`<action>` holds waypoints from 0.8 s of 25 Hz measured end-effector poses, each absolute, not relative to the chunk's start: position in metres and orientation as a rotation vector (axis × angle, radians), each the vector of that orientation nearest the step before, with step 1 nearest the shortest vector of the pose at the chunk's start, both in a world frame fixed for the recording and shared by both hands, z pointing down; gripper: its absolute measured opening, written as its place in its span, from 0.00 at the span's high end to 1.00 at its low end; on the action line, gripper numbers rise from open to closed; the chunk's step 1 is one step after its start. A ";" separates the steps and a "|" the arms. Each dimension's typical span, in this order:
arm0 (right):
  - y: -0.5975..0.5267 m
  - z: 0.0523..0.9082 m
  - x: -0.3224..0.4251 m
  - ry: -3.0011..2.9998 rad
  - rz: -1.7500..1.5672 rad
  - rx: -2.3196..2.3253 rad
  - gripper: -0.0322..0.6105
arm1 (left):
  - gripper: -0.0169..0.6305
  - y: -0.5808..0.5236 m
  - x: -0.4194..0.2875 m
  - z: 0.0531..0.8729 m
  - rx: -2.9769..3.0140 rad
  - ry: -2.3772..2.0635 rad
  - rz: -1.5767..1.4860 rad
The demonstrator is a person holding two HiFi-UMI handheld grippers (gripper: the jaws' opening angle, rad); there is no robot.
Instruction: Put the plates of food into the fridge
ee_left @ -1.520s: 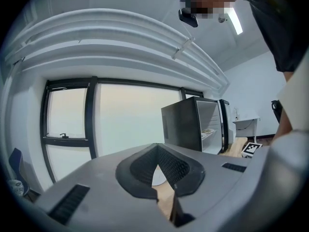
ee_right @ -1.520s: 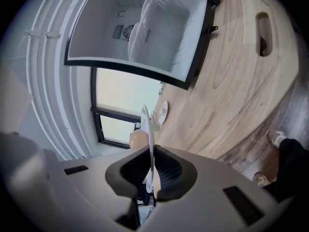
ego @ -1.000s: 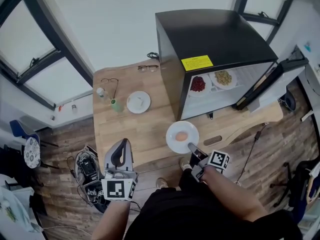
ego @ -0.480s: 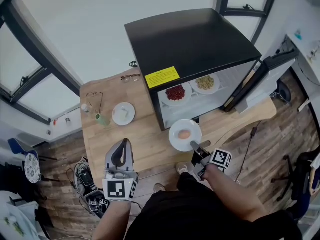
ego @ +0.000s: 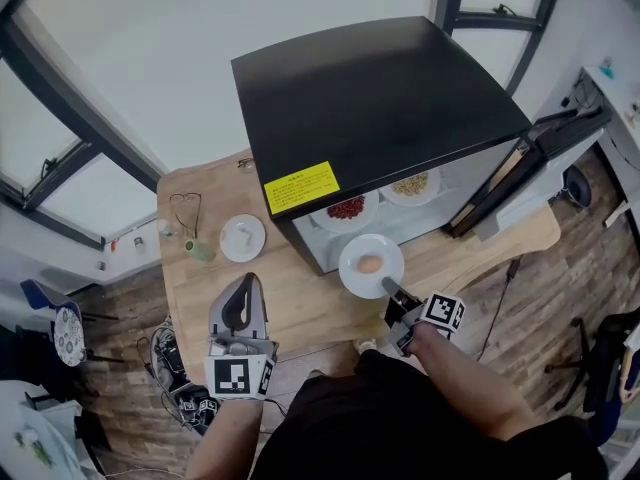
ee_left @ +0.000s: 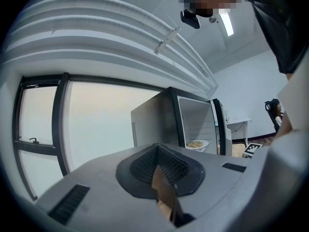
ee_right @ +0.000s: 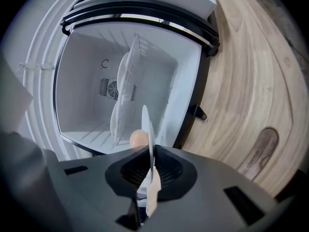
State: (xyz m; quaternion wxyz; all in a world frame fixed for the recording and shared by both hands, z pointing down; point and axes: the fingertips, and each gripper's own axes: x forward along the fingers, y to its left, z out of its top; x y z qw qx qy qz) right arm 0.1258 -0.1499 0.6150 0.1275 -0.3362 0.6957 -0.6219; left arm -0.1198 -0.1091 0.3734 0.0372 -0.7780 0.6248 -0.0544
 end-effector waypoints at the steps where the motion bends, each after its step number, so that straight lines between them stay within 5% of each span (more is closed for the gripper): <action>1: -0.154 0.616 0.125 2.028 -1.815 -0.973 0.89 | 0.97 -0.112 -0.119 0.374 -2.382 1.924 -0.169; 20: -0.220 0.642 0.096 2.161 -1.865 -1.001 0.89 | 0.97 -0.130 -0.152 0.387 -2.249 2.108 -0.232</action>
